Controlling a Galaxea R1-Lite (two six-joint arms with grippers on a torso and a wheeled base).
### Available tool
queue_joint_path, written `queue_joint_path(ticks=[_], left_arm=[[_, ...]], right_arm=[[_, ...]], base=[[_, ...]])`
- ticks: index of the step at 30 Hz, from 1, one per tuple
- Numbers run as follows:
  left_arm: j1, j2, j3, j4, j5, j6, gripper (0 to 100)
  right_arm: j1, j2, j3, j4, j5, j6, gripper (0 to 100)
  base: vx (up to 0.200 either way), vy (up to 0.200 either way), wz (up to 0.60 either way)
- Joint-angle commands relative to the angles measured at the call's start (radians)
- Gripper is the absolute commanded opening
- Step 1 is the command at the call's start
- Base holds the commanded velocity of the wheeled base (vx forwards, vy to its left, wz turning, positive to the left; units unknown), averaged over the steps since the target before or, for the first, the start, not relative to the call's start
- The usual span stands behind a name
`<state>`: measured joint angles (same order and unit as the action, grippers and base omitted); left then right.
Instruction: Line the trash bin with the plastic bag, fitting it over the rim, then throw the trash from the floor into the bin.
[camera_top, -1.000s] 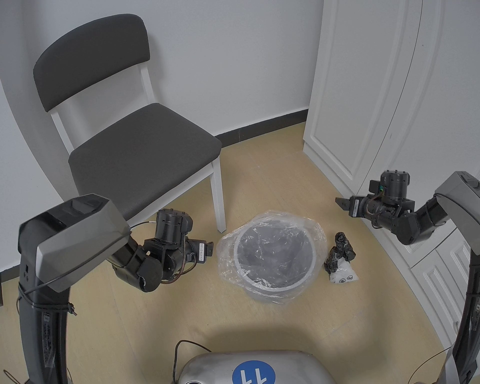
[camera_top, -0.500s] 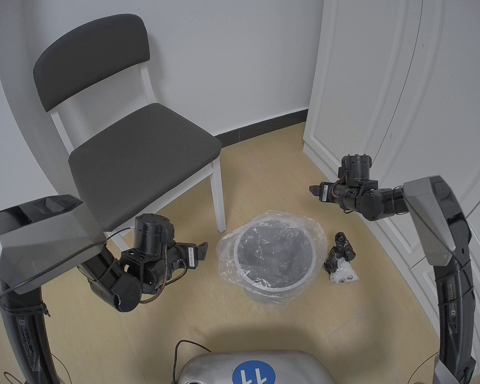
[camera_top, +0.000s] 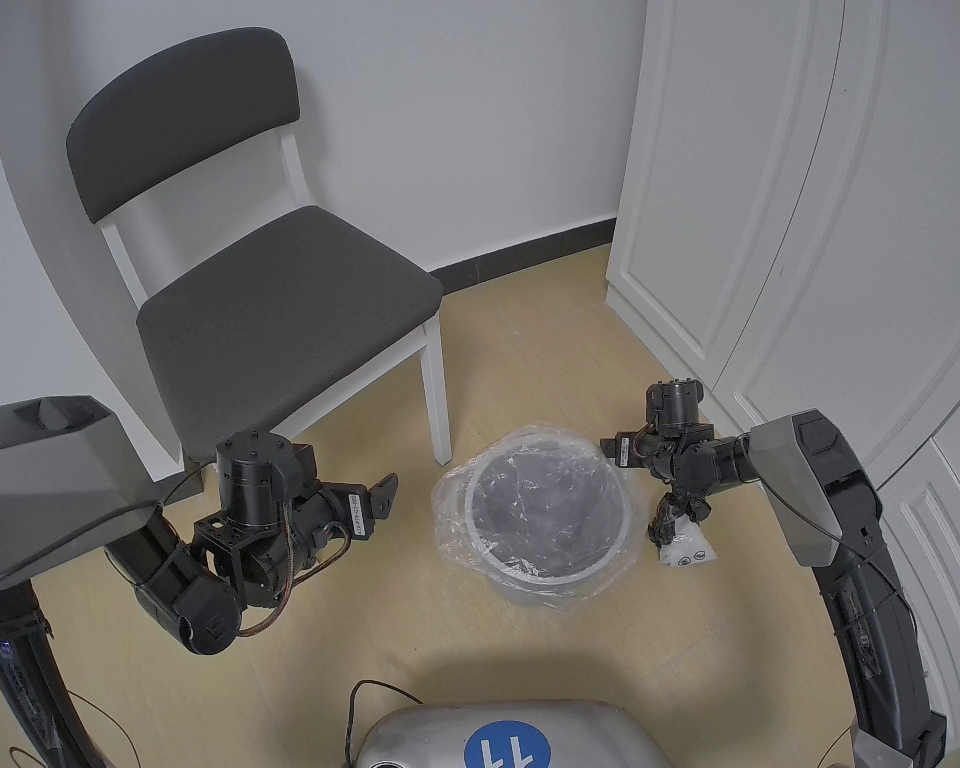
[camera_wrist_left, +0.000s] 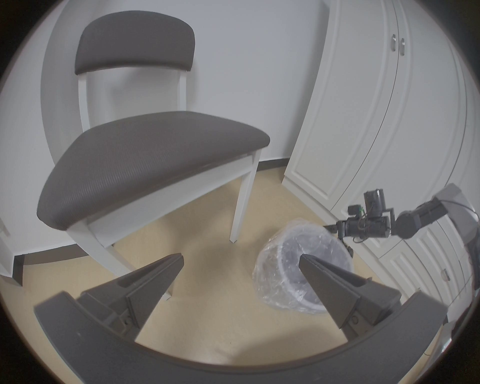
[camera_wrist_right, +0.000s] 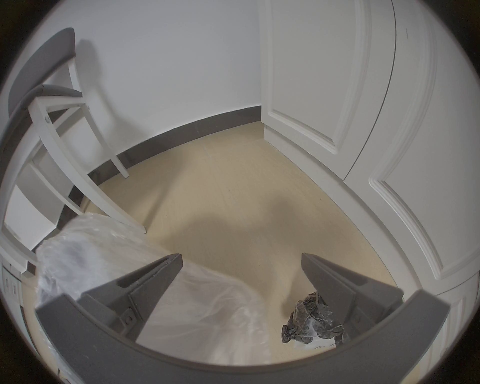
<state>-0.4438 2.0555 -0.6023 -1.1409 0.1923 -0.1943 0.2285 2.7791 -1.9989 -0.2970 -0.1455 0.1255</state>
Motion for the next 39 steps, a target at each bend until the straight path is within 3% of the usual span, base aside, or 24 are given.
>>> queue_joint_path(ticks=[1,6,14,23,39], left_arm=[[-0.001,-0.031,0.015,-0.016,-0.002,-0.001,100],[-0.006,-0.028,0.035,-0.039,-0.004,0.001,100],[-0.032,-0.029,0.061,-0.048,-0.004,0.001,100],[-0.053,-0.029,0.072,-0.050,-0.005,-0.002,100],[-0.061,-0.014,0.107,-0.131,-0.004,0.001,100]], right_arm=[[0.018,0.025,-0.001,-0.001,-0.006,0.000,100],[0.038,-0.004,0.046,-0.002,-0.014,-0.001,100],[0.097,-0.127,0.345,-0.073,-0.048,-0.015,100],[0.098,-0.253,0.663,-0.198,-0.046,-0.115,100],[0.023,-0.277,0.804,-0.223,-0.057,-0.216,100]], base=[[0.000,0.000,0.00],[0.000,0.000,0.00],[0.000,0.000,0.00],[0.000,0.000,0.00],[0.000,0.000,0.00]])
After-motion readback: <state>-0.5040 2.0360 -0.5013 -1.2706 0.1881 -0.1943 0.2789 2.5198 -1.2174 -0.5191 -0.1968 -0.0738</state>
